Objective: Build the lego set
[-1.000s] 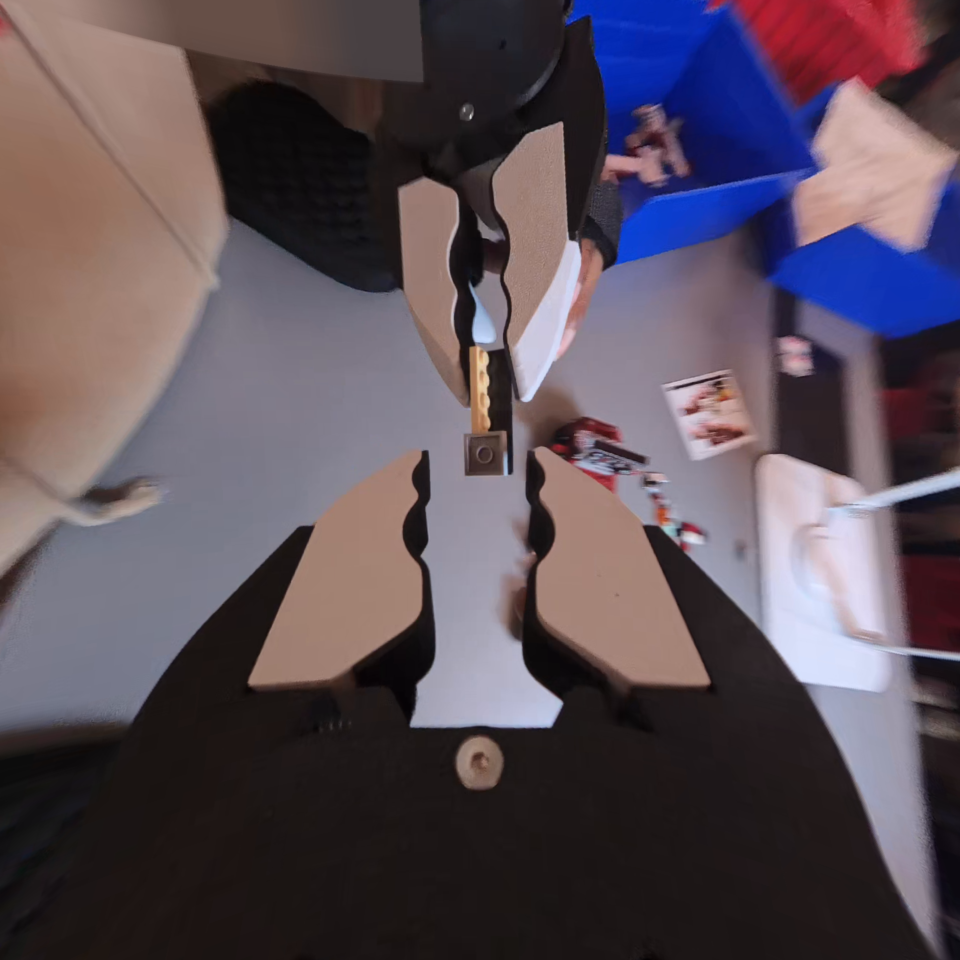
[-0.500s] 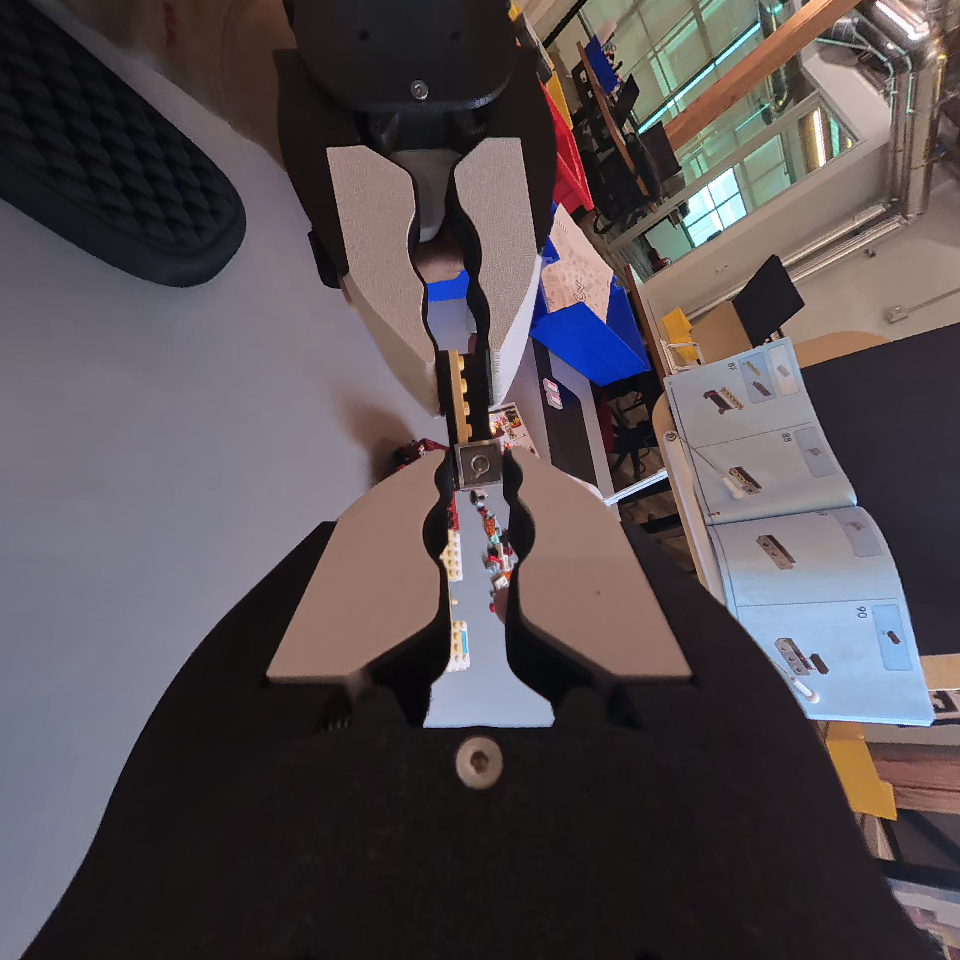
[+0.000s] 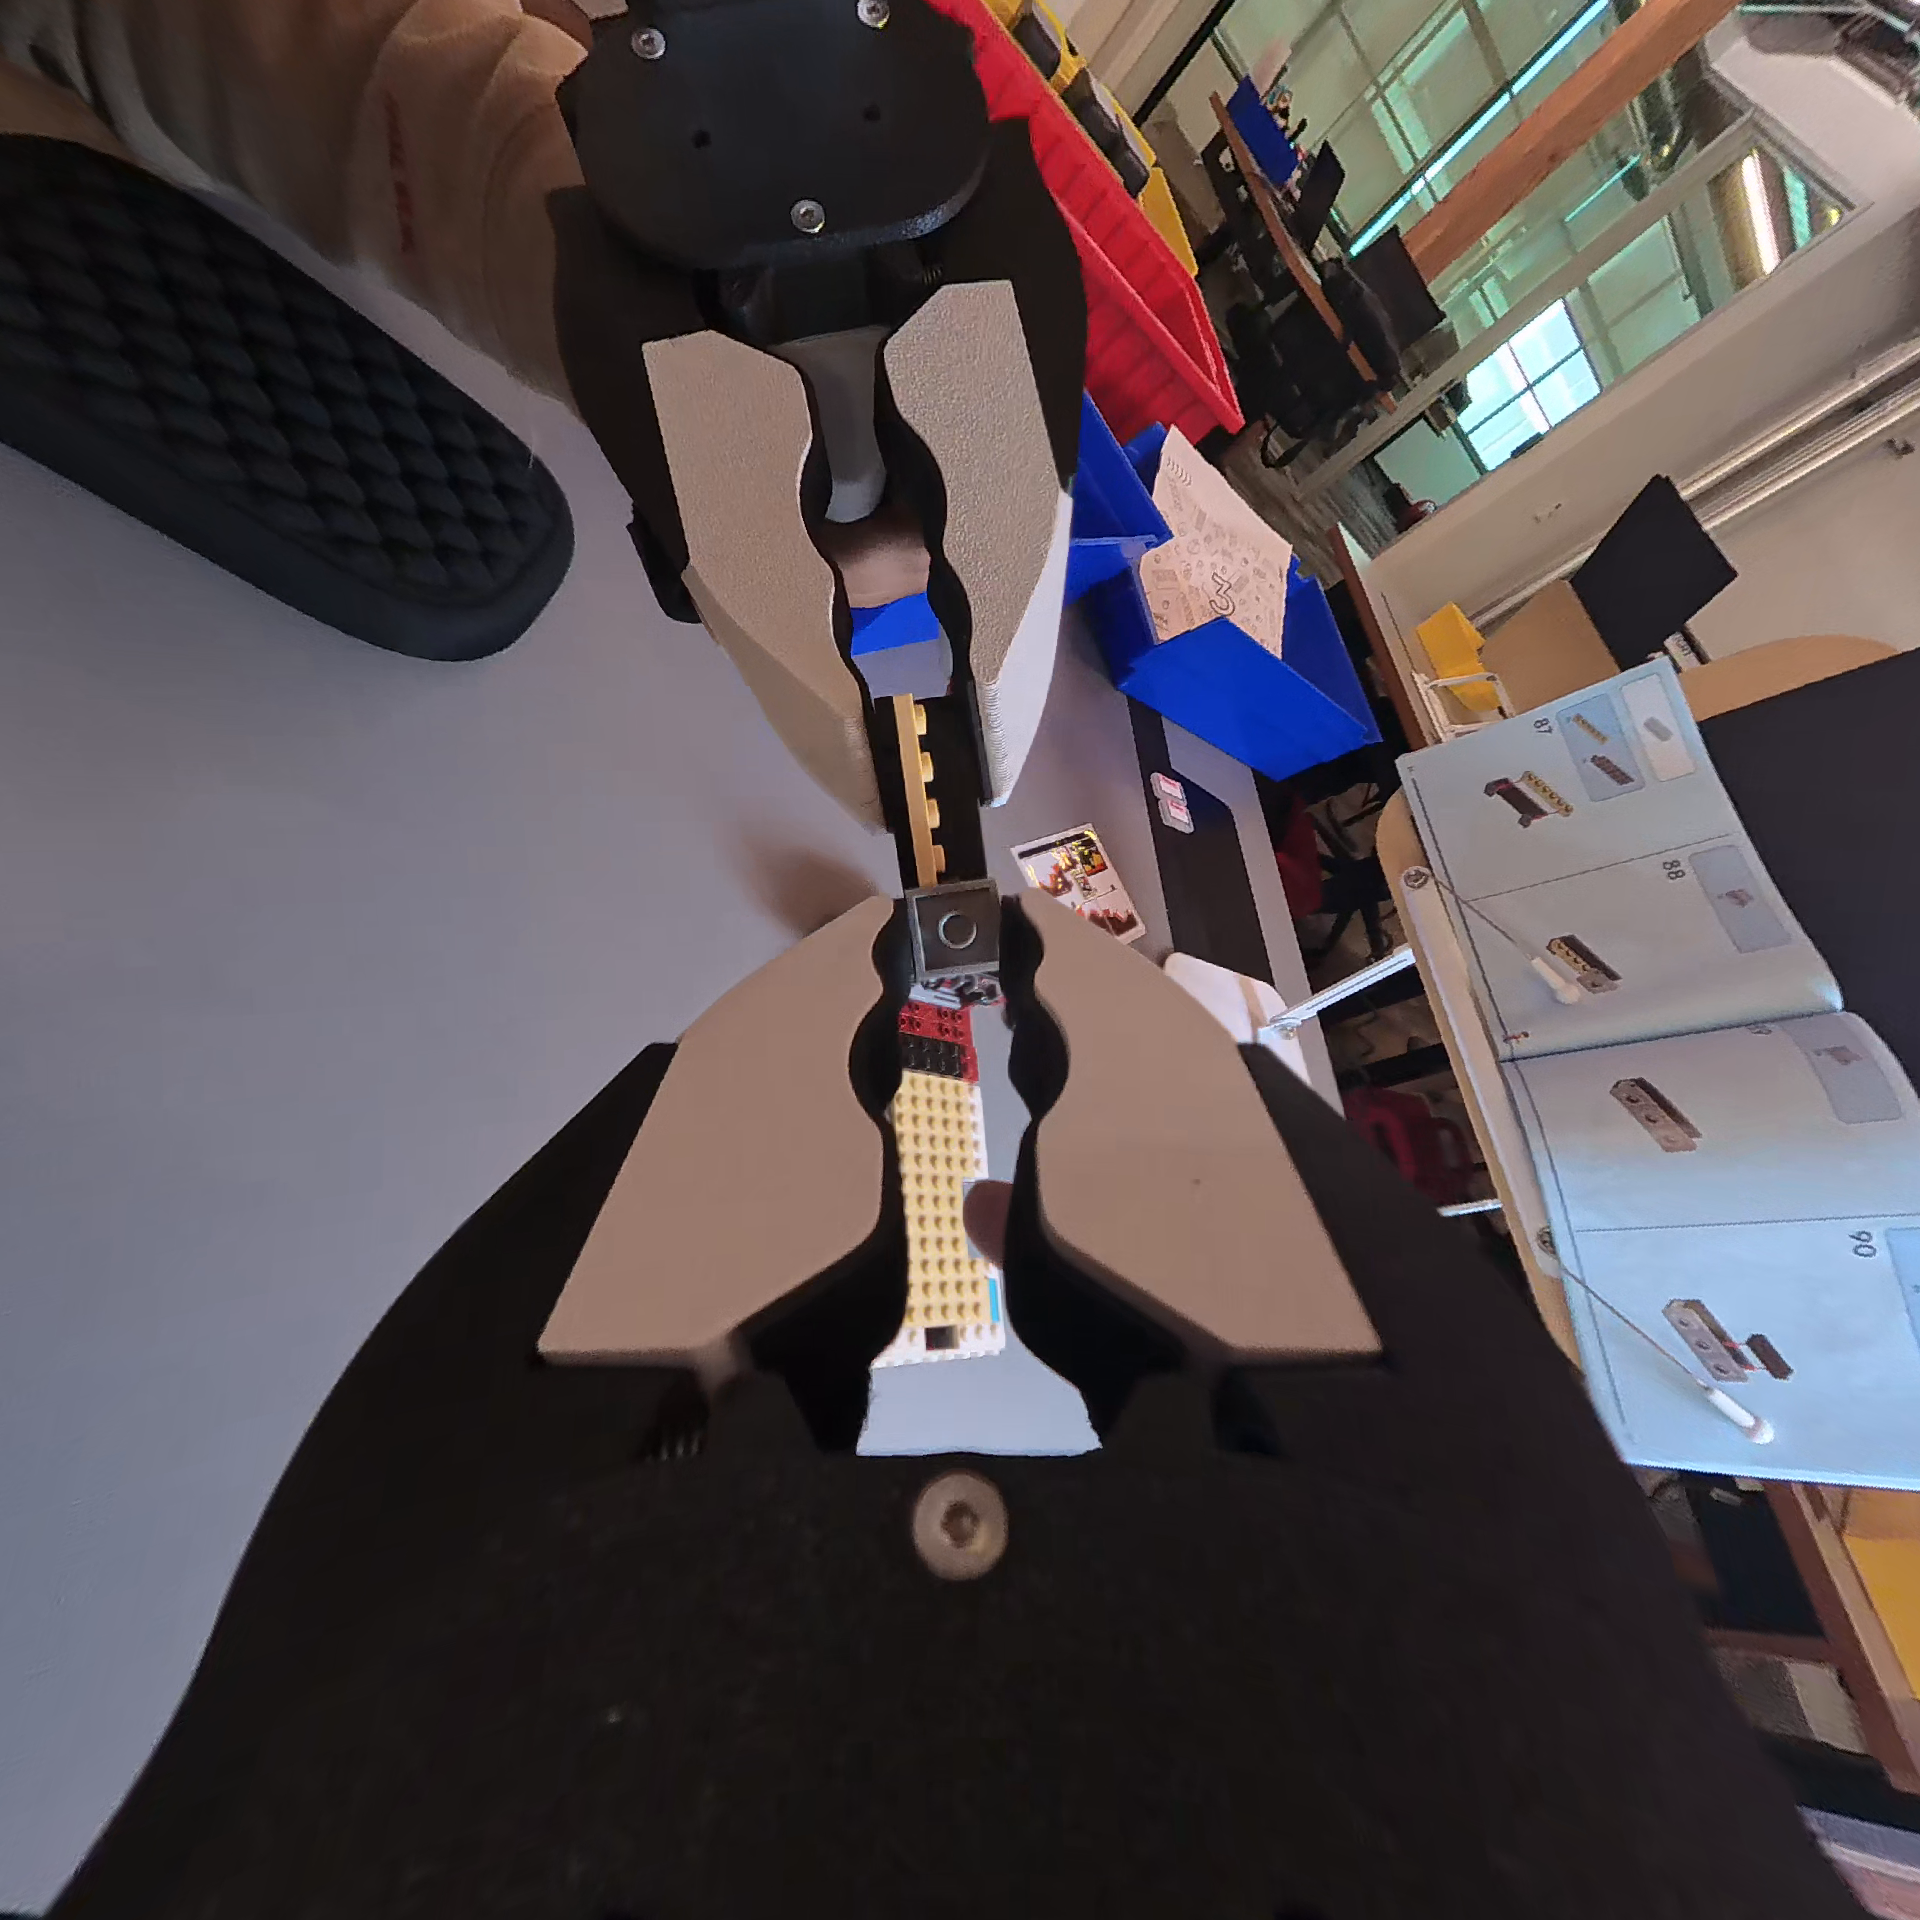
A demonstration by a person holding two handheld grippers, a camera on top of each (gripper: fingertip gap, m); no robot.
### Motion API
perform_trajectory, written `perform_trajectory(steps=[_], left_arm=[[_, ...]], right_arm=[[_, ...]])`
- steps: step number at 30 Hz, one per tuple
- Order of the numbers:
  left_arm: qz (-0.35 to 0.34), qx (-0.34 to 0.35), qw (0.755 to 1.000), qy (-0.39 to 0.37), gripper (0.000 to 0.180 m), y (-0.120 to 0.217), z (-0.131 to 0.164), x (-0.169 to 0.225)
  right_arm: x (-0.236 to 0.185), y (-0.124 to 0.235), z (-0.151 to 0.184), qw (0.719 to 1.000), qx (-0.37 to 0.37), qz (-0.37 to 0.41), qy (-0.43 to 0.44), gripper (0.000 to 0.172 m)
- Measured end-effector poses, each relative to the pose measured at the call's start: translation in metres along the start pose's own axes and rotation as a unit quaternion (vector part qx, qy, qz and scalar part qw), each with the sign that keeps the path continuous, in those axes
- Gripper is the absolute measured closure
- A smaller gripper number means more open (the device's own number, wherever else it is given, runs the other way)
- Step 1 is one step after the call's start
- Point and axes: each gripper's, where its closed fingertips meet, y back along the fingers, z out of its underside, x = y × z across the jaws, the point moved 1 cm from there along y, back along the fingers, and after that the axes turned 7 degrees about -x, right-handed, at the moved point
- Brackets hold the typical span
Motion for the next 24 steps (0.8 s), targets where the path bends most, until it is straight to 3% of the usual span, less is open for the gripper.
perform_trajectory(steps=[10,18,24], left_arm=[[0.014,0.003,1.000,0.009,0.162,-0.002,0.006,0.007],[-0.007,0.020,0.998,0.062,0.156,-0.003,0.002,-0.005],[-0.007,0.015,1.000,-0.017,0.162,-0.002,-0.005,-0.004]], right_arm=[[-0.009,-0.003,0.006,0.998,-0.008,-0.043,-0.035,0.155],[0.003,-0.004,-0.003,1.000,-0.004,0.003,-0.020,0.155],[0.001,-0.002,-0.009,1.000,-0.002,-0.003,0.001,0.155]])
